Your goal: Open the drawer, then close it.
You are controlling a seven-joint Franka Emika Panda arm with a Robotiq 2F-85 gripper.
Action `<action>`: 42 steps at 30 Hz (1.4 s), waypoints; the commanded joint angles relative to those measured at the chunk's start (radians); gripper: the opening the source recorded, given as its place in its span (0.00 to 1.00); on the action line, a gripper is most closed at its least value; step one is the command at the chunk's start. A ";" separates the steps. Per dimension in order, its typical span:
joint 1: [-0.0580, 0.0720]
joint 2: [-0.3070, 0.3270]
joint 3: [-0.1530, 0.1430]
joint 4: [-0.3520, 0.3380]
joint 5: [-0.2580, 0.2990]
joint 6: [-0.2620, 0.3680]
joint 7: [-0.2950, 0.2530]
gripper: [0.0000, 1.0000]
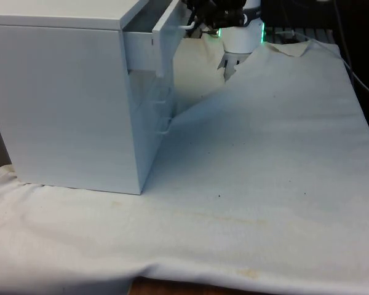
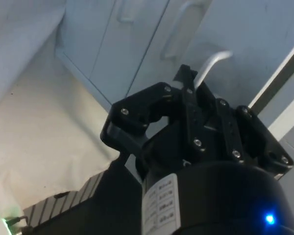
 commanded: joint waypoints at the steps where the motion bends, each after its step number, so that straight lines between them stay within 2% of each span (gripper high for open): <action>1: 0.007 0.006 0.002 0.009 -0.009 -0.015 0.007 0.00; 7: 0.013 0.021 0.028 0.029 -0.026 -0.053 0.033 0.00; 8: 0.006 0.018 0.030 0.024 -0.020 -0.044 0.030 0.00; 9: 0.013 0.023 0.032 0.033 -0.027 -0.059 0.036 0.00; 14: 0.016 0.038 0.056 0.052 -0.034 -0.089 0.055 0.00; 15: 0.016 0.041 0.060 0.055 -0.033 -0.093 0.059 0.00; 16: 0.010 0.036 0.059 0.049 -0.028 -0.082 0.054 0.00; 17: 0.017 0.044 0.064 0.058 -0.033 -0.096 0.062 0.00; 21: 0.020 0.059 0.084 0.069 -0.033 -0.111 0.084 0.00; 23: 0.020 0.065 0.093 0.073 -0.032 -0.116 0.094 0.00; 24: 0.014 0.059 0.092 0.067 -0.031 -0.108 0.091 0.00; 26: 0.021 0.074 0.106 0.078 -0.031 -0.123 0.109 0.00; 37: 0.026 0.103 0.147 0.100 -0.030 -0.149 0.155 0.00; 38: 0.022 0.101 0.151 0.097 -0.031 -0.144 0.158 0.00; 39: 0.027 0.108 0.155 0.107 -0.032 -0.159 0.162 0.00; 42: 0.029 0.117 0.165 0.119 -0.034 -0.174 0.170 0.00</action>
